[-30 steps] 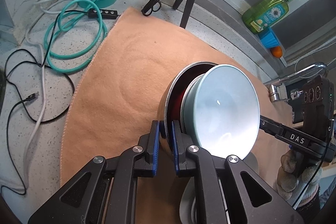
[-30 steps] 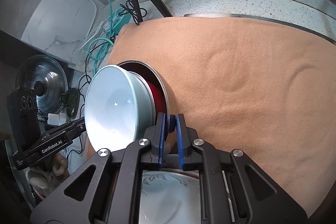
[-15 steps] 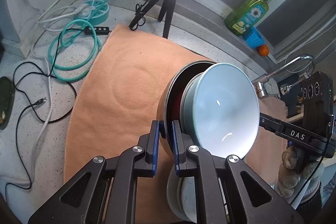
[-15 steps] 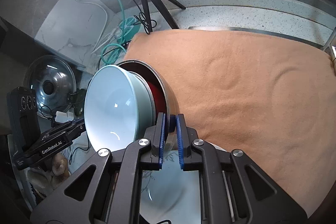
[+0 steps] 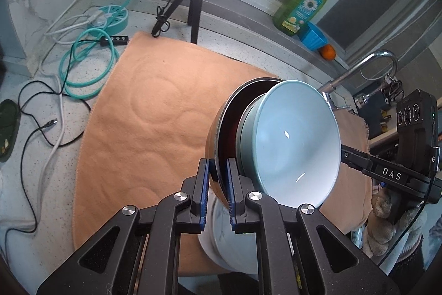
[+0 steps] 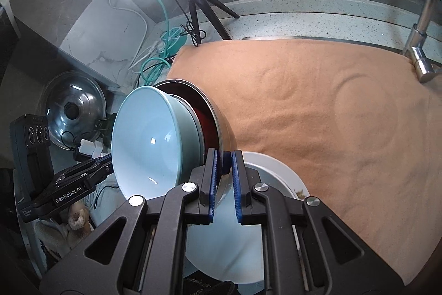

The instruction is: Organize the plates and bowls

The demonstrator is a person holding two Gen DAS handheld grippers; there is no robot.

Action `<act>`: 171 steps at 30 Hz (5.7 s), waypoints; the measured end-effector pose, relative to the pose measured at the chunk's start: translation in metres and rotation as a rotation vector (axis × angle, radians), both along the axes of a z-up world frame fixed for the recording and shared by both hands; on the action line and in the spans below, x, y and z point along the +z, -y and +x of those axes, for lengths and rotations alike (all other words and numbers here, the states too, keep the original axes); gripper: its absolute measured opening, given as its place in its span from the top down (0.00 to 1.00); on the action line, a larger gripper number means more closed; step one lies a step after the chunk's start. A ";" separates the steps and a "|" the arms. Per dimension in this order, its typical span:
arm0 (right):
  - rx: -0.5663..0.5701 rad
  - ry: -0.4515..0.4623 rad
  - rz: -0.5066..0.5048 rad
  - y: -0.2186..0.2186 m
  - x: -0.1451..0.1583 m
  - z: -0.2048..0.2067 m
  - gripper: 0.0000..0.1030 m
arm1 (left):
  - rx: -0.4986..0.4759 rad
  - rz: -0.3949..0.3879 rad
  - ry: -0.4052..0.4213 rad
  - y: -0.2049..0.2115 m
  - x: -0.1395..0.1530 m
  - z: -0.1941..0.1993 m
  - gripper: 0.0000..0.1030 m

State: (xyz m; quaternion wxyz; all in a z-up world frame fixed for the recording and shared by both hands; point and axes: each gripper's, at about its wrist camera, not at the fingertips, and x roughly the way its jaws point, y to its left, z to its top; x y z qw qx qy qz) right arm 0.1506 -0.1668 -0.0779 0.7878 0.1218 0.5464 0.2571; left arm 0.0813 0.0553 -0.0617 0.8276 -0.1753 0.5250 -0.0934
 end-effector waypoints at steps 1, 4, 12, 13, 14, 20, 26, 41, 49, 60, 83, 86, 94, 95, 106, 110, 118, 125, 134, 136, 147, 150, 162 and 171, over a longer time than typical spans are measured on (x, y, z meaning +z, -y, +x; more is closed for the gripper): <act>-0.003 0.000 -0.001 0.003 0.000 -0.002 0.90 | -0.006 -0.002 -0.003 0.003 -0.001 -0.002 0.90; -0.013 -0.002 -0.002 0.012 -0.001 -0.011 0.90 | -0.021 -0.010 -0.014 0.010 -0.004 -0.007 0.90; -0.046 -0.032 -0.006 0.036 -0.017 -0.037 0.90 | -0.058 -0.022 -0.053 0.028 -0.017 -0.021 0.90; -0.050 -0.036 -0.007 0.037 -0.019 -0.039 0.90 | -0.062 -0.022 -0.057 0.030 -0.019 -0.023 0.90; -0.052 -0.039 -0.009 0.038 -0.021 -0.041 0.90 | -0.065 -0.022 -0.063 0.031 -0.021 -0.025 0.90; -0.058 -0.066 -0.015 0.045 -0.037 -0.056 0.90 | -0.079 -0.020 -0.096 0.039 -0.030 -0.033 0.90; -0.060 -0.087 -0.014 0.049 -0.048 -0.062 0.90 | -0.087 -0.016 -0.113 0.043 -0.035 -0.036 0.90; -0.064 -0.098 -0.006 0.054 -0.055 -0.064 0.90 | -0.095 -0.014 -0.105 0.044 -0.034 -0.037 0.90; -0.059 -0.082 -0.019 0.054 -0.053 -0.065 0.90 | -0.101 -0.006 -0.101 0.046 -0.034 -0.039 0.90; -0.056 -0.072 -0.028 0.054 -0.052 -0.067 0.89 | -0.107 0.016 -0.077 0.047 -0.029 -0.041 0.90; -0.071 0.046 -0.068 0.062 -0.024 -0.084 0.73 | -0.077 0.024 -0.033 0.033 -0.017 -0.050 0.89; -0.075 0.097 -0.100 0.062 -0.015 -0.092 0.70 | -0.065 0.039 -0.015 0.031 -0.013 -0.057 0.89; -0.096 0.218 -0.174 0.062 0.004 -0.122 0.59 | -0.045 0.108 0.079 0.036 0.001 -0.082 0.88; -0.100 0.236 -0.183 0.062 0.007 -0.126 0.58 | -0.041 0.117 0.095 0.038 0.003 -0.086 0.85; -0.159 0.404 -0.230 0.058 0.038 -0.178 0.29 | -0.031 0.202 0.236 0.056 0.026 -0.132 0.48; -0.198 0.456 -0.239 0.060 0.045 -0.195 0.23 | -0.004 0.207 0.289 0.057 0.034 -0.146 0.39; -0.251 0.508 -0.212 0.061 0.055 -0.213 0.15 | 0.018 0.239 0.328 0.060 0.042 -0.153 0.37; -0.253 0.510 -0.219 0.061 0.055 -0.212 0.15 | 0.020 0.240 0.321 0.061 0.041 -0.152 0.37; -0.260 0.510 -0.220 0.063 0.055 -0.209 0.15 | 0.030 0.255 0.323 0.062 0.044 -0.149 0.37; -0.260 0.512 -0.222 0.063 0.055 -0.209 0.15 | 0.033 0.253 0.322 0.062 0.044 -0.149 0.37; -0.258 0.512 -0.223 0.064 0.055 -0.207 0.15 | 0.025 0.266 0.327 0.065 0.046 -0.147 0.37; -0.257 0.511 -0.224 0.064 0.055 -0.206 0.15 | 0.026 0.264 0.325 0.065 0.046 -0.147 0.36; -0.257 0.508 -0.227 0.063 0.054 -0.205 0.15 | 0.023 0.262 0.318 0.065 0.047 -0.145 0.36; -0.255 0.503 -0.228 0.063 0.049 -0.204 0.15 | 0.030 0.261 0.315 0.062 0.045 -0.142 0.36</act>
